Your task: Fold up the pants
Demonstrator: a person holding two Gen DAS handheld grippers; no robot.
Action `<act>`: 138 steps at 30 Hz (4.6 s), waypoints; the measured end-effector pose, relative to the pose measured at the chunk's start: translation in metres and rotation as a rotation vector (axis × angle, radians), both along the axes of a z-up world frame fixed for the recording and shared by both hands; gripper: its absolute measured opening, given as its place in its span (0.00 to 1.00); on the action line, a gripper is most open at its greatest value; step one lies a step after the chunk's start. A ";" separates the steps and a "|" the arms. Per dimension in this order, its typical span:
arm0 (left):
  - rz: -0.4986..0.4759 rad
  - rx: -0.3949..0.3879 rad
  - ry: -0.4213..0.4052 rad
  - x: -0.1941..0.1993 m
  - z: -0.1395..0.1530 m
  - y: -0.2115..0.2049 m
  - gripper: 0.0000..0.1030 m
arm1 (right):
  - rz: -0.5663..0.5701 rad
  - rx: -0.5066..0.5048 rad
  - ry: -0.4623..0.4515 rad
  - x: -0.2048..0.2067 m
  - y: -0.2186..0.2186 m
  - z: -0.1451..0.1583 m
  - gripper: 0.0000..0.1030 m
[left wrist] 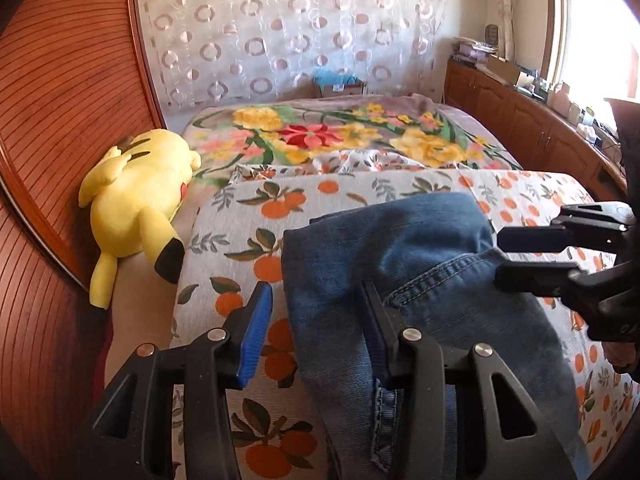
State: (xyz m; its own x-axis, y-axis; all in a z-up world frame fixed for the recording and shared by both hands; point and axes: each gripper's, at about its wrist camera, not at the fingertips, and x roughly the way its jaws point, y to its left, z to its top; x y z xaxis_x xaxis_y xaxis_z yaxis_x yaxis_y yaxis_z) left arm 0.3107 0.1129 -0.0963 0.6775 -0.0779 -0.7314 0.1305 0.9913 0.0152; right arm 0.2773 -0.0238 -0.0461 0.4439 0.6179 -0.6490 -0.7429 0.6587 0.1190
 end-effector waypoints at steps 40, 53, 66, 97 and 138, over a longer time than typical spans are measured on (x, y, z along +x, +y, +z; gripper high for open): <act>0.030 -0.103 -0.011 -0.134 0.002 0.003 0.48 | 0.023 -0.046 -0.027 -0.124 -0.005 -0.006 0.33; 0.016 -0.183 0.011 -0.135 -0.010 0.006 0.53 | -0.013 -0.017 -0.049 -0.080 -0.015 0.013 0.50; -0.017 -0.294 0.050 -0.124 -0.026 0.010 0.53 | -0.042 0.016 0.113 0.031 0.005 -0.008 0.55; -0.105 -0.367 0.097 -0.110 -0.024 0.003 0.26 | -0.004 0.047 0.148 0.039 0.004 -0.021 0.31; 0.027 -0.261 -0.079 -0.047 0.037 0.094 0.17 | 0.012 0.226 0.034 0.097 0.082 0.009 0.14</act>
